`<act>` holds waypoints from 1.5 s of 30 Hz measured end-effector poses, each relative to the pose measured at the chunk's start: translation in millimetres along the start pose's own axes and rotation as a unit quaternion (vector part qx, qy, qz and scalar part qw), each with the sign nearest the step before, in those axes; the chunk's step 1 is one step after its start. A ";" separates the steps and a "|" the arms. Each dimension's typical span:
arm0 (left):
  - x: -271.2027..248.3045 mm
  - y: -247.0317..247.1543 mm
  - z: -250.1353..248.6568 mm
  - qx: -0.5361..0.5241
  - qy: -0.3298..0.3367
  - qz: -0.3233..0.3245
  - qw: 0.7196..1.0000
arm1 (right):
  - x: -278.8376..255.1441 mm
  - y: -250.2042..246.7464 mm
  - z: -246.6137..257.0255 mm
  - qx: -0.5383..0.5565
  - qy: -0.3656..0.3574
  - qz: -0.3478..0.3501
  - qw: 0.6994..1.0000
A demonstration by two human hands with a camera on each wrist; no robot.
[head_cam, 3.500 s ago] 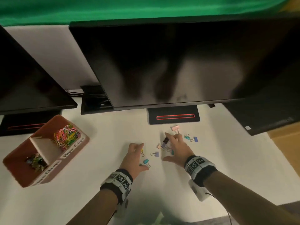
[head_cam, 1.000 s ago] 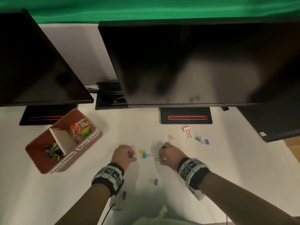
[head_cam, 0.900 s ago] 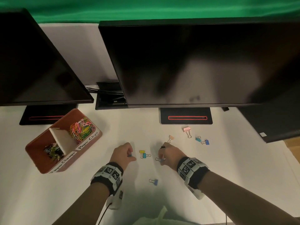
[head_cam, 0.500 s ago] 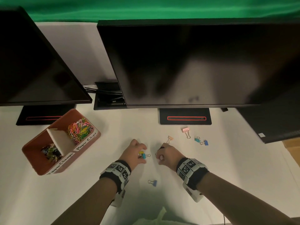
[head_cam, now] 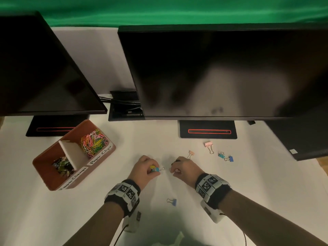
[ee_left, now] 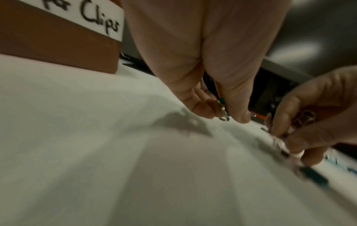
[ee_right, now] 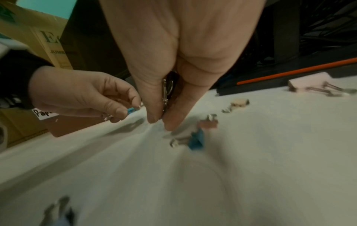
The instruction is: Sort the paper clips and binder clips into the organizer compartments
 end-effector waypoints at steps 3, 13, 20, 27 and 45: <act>-17.9 -47.2 -11.5 -0.051 0.023 -0.071 0.996 | 10.3 -17.9 28.5 0.014 -0.029 -0.032 0.999; -104.1 -252.6 58.5 -0.084 -0.078 -0.330 0.937 | 86.2 -32.8 263.2 0.035 -0.223 -0.060 0.972; -123.1 -275.9 87.4 -0.171 -0.104 -0.319 0.926 | 112.0 0.0 326.7 -0.033 -0.226 -0.011 0.974; -95.9 -223.7 24.3 -0.114 -0.008 -0.195 0.974 | 62.6 -28.7 215.6 0.003 -0.167 -0.058 0.984; -50.8 101.7 -21.1 0.183 0.063 0.299 0.934 | -57.8 8.7 -44.7 -0.031 0.085 -0.026 0.996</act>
Point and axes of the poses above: each hand's wrist, its own x-axis towards the middle knuckle, its own y-axis out of the palm, z = x × y, the point moved 8 cm from there along x, towards the middle knuckle, and after that the axes turned 11 degrees about -x, right-handed, at the moved point
